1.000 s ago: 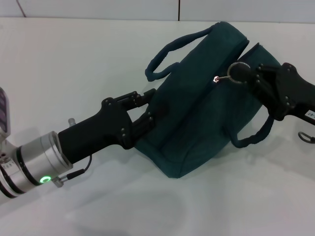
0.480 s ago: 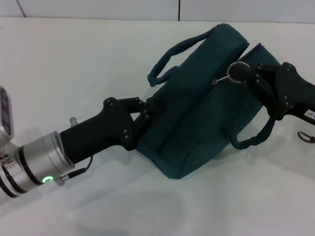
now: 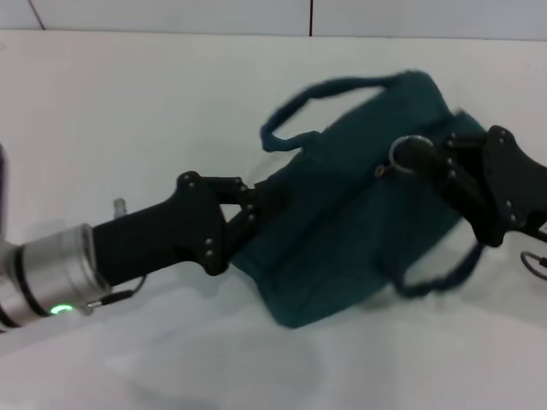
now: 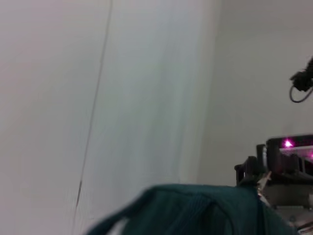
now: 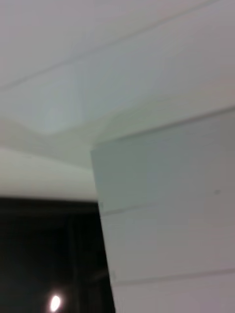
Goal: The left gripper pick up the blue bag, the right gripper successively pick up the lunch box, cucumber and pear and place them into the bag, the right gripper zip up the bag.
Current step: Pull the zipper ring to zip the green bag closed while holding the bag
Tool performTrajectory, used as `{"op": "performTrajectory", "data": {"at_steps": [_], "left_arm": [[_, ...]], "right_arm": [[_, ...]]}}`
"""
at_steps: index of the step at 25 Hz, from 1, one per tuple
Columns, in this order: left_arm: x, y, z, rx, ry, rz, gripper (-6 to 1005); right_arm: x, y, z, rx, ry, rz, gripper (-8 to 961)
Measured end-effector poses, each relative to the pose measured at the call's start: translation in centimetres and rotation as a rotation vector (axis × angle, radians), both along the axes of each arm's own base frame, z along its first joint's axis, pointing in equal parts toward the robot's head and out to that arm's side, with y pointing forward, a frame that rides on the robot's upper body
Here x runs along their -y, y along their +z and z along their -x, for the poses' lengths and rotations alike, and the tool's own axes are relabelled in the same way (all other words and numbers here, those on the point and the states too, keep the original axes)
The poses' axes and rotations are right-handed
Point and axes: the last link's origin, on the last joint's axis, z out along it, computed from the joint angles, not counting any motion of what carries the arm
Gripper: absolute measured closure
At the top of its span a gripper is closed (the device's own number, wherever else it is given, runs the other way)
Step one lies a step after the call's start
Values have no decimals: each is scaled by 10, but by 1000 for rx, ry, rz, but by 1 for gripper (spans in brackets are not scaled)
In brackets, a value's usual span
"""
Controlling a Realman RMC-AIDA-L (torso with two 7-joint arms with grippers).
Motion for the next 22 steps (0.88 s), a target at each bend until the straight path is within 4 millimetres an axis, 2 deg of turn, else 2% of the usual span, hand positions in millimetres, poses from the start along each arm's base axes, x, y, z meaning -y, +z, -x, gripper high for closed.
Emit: {"op": "performTrajectory", "data": {"at_steps": [4,7,12,22], "left_arm": [[-4,15,3,-9,-19,-8,944],[-7,18,4,-13,-17,-11,944],[-10,12,6,-40,11,-16,945],[-15,-3,13,-111,80,-6,945]], "right_arm": [[2,-2,5,2,36,20,942],[-2,-5,7,19,32,19,942],[-11,-9,-2,62,-50,-8,942],[-7,2,-14,-27,-142,-26,942]]}}
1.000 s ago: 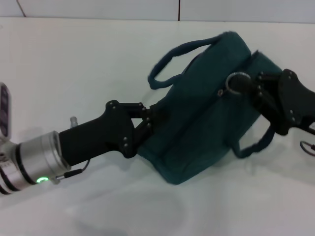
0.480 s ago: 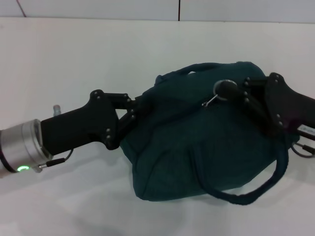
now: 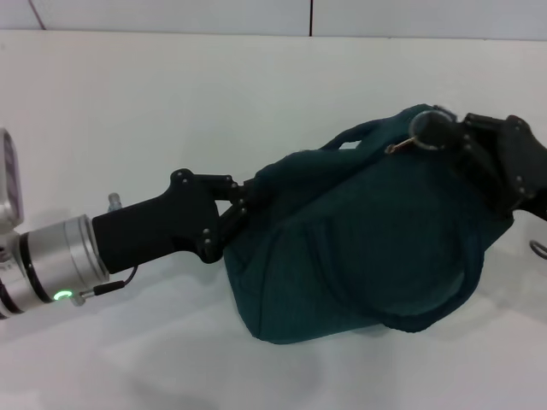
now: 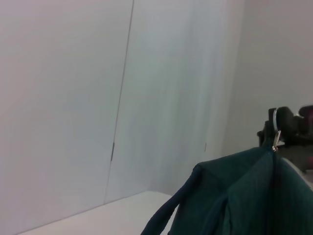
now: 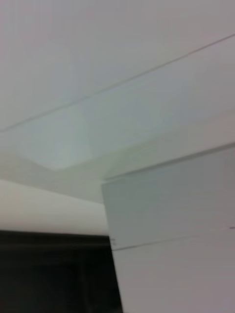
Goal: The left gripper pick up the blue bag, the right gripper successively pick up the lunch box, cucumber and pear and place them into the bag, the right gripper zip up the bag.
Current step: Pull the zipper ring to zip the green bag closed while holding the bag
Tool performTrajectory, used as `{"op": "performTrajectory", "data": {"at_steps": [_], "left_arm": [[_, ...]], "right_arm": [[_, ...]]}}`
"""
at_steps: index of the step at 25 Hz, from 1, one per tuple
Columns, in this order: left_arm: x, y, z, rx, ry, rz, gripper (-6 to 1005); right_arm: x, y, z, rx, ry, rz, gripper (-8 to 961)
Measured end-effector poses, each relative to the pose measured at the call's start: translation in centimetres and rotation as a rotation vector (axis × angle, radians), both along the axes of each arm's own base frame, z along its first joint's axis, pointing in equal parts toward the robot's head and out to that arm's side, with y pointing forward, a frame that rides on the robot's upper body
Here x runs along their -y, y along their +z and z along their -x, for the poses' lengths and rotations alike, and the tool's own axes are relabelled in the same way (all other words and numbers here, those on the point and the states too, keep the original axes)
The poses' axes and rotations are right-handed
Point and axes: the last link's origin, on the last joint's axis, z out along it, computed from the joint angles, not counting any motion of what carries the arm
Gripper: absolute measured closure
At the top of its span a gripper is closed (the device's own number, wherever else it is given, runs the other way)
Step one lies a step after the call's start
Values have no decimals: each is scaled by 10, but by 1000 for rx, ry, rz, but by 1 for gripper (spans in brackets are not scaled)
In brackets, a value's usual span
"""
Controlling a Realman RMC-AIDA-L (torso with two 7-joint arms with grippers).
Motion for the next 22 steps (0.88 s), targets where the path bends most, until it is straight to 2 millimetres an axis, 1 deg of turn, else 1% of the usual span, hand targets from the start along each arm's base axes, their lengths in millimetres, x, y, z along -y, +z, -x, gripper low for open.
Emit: {"op": "performTrajectory", "data": {"at_steps": [9,16,22], "left_arm": [[-2,3,3,-9,6,-16,945],[-4,11,7,4,30,-56,946],[-4,12,8,0,26,-56,946]], "right_arm": [[5,5,-13,-23,-68,-12,942],[11,7,-30,-16,-140,-20,942],[13,10,-39,-19,-184,-36,942]]}}
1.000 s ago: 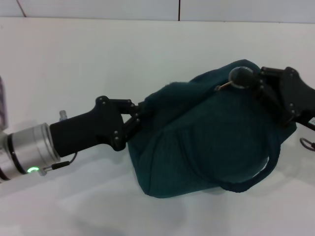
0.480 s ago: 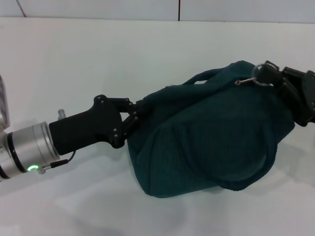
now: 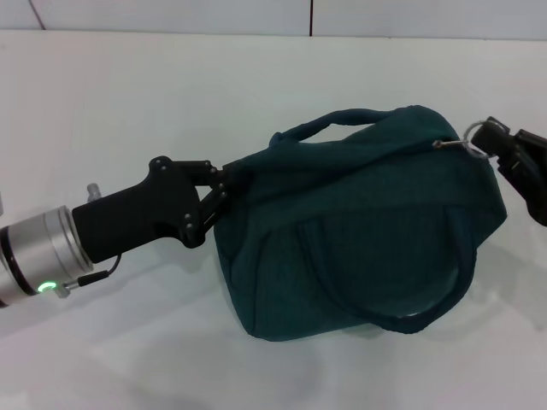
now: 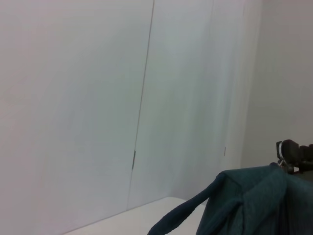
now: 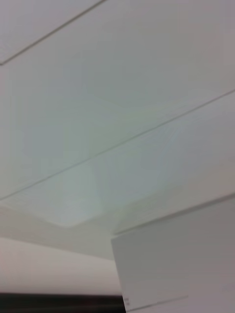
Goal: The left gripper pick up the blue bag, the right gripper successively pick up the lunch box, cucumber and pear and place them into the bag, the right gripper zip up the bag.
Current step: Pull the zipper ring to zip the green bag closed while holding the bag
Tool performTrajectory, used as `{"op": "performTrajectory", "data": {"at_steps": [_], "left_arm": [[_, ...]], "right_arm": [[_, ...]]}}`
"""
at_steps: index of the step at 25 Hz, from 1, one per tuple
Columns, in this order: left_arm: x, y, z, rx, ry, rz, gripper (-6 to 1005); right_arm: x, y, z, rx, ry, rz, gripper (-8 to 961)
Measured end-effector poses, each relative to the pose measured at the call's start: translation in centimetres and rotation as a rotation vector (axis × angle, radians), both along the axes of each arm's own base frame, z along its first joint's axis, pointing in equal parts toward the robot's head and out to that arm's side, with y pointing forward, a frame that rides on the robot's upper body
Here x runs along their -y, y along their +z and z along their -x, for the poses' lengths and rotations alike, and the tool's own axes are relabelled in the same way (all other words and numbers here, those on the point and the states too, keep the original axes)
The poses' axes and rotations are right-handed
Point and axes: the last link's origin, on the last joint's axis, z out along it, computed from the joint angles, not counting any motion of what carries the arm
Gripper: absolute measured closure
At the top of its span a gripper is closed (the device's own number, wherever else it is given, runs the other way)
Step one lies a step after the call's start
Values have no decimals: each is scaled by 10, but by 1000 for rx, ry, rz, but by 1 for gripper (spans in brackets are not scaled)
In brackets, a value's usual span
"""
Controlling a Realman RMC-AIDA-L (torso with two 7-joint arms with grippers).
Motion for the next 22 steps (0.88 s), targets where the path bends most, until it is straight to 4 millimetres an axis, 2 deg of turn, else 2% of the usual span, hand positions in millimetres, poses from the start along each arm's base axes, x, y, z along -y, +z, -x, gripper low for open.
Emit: {"op": "performTrajectory", "data": {"at_steps": [22], "left_arm": [[-1,9,7,-7,19,-20,872]], "right_arm": [[13,6,-36,58,-155,-37,942]]}}
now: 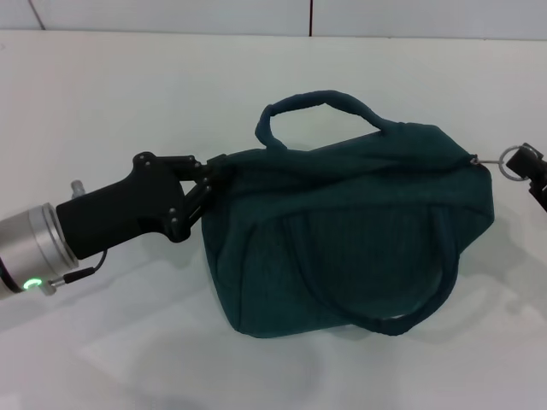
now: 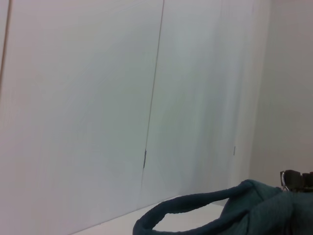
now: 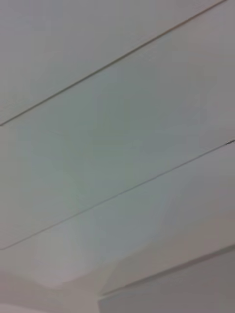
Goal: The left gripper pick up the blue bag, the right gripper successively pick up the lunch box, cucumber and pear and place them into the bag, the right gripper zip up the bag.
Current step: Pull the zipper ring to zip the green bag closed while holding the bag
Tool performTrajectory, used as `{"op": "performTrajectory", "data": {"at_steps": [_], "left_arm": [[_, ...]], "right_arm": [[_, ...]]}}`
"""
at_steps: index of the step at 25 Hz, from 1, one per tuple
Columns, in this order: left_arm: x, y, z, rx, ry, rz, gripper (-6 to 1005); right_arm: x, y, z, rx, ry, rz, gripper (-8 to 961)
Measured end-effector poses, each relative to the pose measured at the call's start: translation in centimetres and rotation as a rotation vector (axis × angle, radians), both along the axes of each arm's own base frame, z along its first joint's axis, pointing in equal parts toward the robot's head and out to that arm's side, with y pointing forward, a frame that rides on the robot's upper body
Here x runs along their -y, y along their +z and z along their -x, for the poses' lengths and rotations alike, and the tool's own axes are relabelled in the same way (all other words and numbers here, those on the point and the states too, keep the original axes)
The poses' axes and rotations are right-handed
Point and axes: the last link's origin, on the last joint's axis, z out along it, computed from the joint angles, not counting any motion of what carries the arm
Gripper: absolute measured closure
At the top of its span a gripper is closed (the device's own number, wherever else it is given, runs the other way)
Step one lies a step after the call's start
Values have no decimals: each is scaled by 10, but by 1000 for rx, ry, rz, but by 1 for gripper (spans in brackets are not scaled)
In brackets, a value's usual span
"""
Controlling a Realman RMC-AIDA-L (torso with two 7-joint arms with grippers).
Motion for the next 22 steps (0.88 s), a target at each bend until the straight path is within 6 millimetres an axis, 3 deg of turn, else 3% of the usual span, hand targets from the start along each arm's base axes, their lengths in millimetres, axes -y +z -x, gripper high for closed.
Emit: {"op": "performTrajectory", "data": {"at_steps": [11,22], "left_arm": [[-1,1,0,5,7,-9,827],[-12,12,-25,106,-25,79,782]], "right_arm": [[2,1,-6,14,-26,-1,942],[-5,1,6,-4,28,-3,941]]}}
